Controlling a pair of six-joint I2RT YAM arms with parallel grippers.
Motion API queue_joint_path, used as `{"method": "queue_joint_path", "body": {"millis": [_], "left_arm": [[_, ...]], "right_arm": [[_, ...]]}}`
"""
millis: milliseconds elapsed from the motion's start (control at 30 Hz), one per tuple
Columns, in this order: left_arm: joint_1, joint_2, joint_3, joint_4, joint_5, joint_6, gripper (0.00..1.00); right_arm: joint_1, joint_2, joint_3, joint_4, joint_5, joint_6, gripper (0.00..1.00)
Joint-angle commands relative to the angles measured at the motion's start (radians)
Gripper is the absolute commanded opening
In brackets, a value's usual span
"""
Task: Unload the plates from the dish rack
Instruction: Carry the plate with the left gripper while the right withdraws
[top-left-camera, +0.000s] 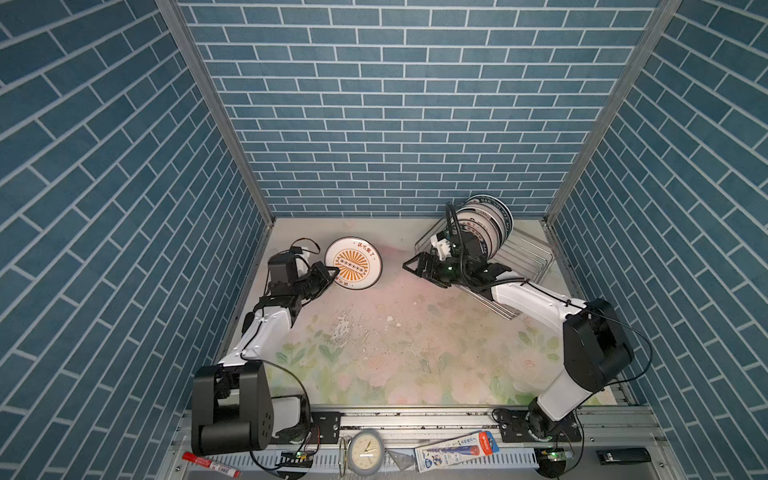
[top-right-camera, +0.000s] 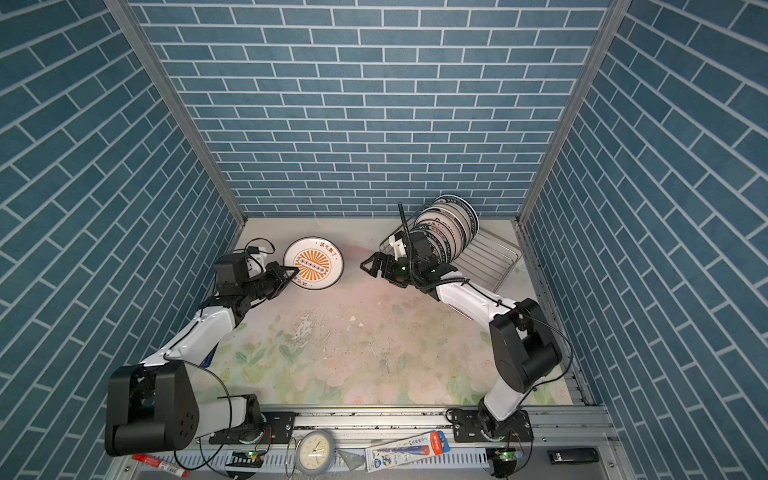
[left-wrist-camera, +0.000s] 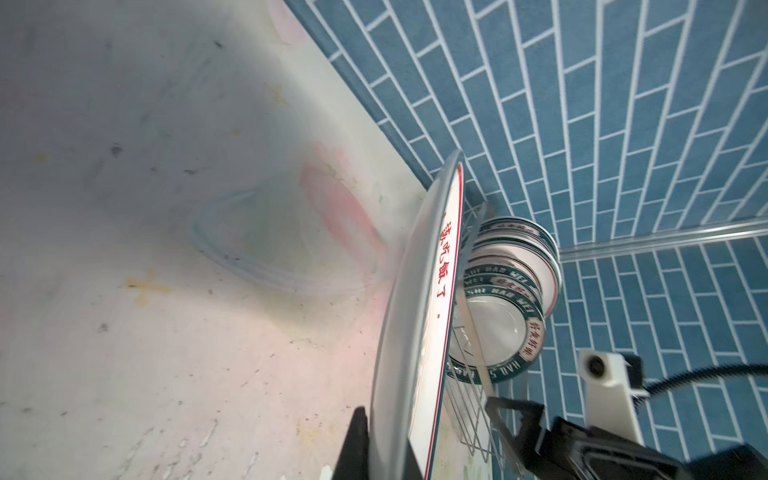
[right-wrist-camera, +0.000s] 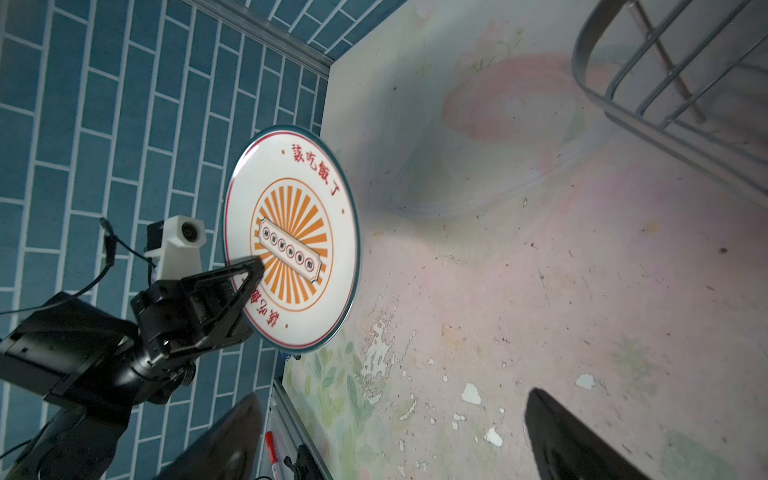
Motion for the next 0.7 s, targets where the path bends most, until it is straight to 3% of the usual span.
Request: {"method": "queue_joint_path", "body": {"millis": [0,167,400,467,667], "left_arm": [[0.041,0.063,0.048,0.014,-0.014,0.044,0.0],[0.089,0.17,0.078,0.061,-0.029,0.059,0.0],[0.098,0.305,0.093,0.163,-0.064,0.081,0.0],[0.101,0.336,0.094,0.196,-0.059,0.069,0.0],[0.11,0.386,0.099,0.21,-0.061,0.08,0.0]], "right_arm": [[0.04,-0.086,0.006,-0.159,0.089,-0.128,0.99],[0.075,-0.182,0.029,-0.342,0.237,-0.235,0.99],[0.079,-0.296,0.048,-0.465,0.384,-0.357,0.99],[0.078,-0.331,0.052,-0.495,0.45,-0.368,0.99],[0.077,-0.384,0.068,-0.573,0.484,-0.33,0.99]]}}
